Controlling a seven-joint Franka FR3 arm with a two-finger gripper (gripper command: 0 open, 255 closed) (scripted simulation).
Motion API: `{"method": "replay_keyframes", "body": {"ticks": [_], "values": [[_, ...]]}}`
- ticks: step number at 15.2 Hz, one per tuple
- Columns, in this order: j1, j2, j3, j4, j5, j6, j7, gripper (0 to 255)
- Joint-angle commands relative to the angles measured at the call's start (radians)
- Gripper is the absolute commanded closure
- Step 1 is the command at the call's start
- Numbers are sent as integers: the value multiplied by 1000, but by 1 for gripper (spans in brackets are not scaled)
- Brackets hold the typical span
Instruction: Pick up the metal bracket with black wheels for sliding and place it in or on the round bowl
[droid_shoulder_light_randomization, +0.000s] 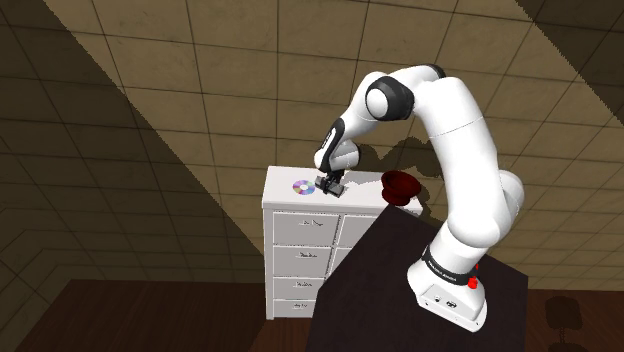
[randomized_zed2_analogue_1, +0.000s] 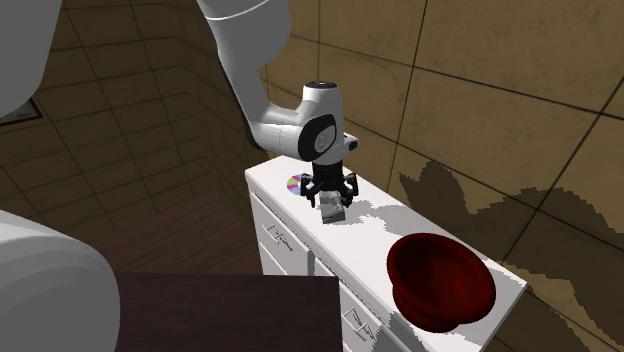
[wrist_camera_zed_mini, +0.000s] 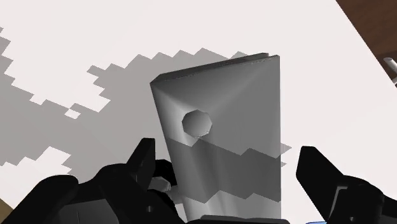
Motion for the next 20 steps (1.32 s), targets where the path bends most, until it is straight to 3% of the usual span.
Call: {"method": "replay_keyframes", "body": {"ticks": [1,2,11,20], "values": [[0,0,0,0,0,0,0,0],[0,0,0,0,0,0,0,255],[0,0,0,0,0,0,0,255],[39,-116,-48,-52,-28,-68,16,255]]}}
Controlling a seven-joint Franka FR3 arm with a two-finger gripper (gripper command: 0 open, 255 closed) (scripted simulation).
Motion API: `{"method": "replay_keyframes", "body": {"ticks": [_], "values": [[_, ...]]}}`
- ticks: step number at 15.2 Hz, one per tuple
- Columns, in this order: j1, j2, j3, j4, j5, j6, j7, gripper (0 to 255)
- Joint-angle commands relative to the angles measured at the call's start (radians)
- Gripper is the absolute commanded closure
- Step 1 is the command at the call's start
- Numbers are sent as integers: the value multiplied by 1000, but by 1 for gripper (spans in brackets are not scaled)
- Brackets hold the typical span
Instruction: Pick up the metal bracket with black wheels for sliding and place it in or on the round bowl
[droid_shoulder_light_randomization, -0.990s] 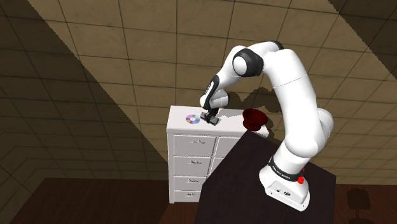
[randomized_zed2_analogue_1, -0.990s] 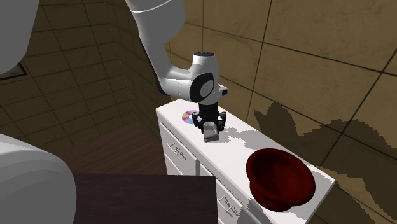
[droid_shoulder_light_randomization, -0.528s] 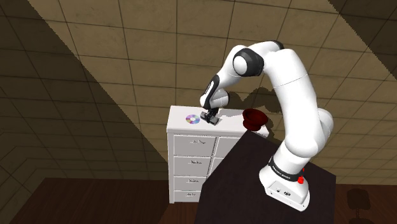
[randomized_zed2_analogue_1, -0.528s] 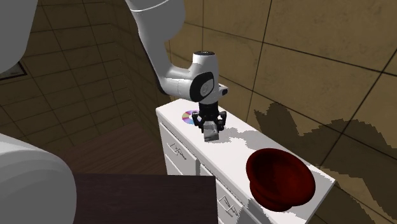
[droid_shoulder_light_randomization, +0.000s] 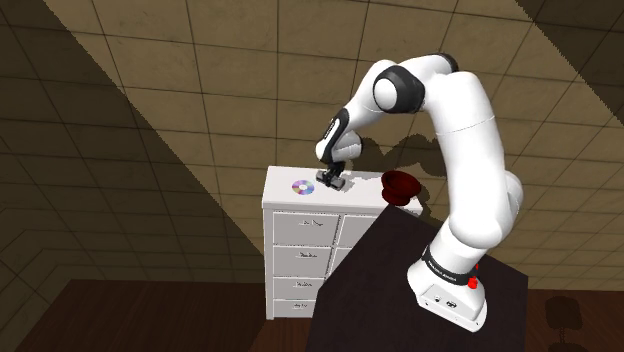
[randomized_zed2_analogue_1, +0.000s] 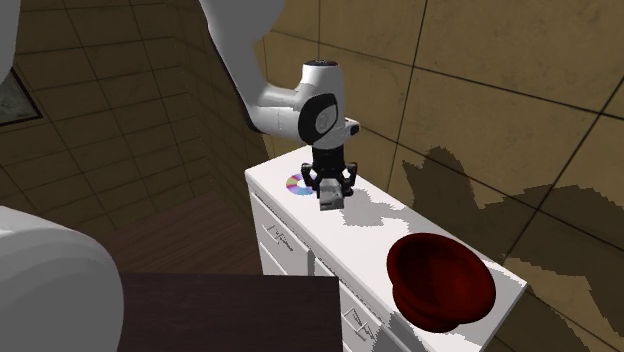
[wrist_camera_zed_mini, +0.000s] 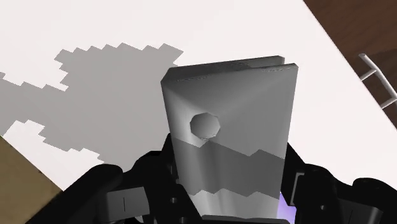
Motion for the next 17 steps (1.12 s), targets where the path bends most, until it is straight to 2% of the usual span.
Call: {"method": "replay_keyframes", "body": {"ticks": [1,17], "values": [[8,-26,-11,-11,-8,-16,3,255],[80,-219,-102,-57,-91,-163,51,255]]}}
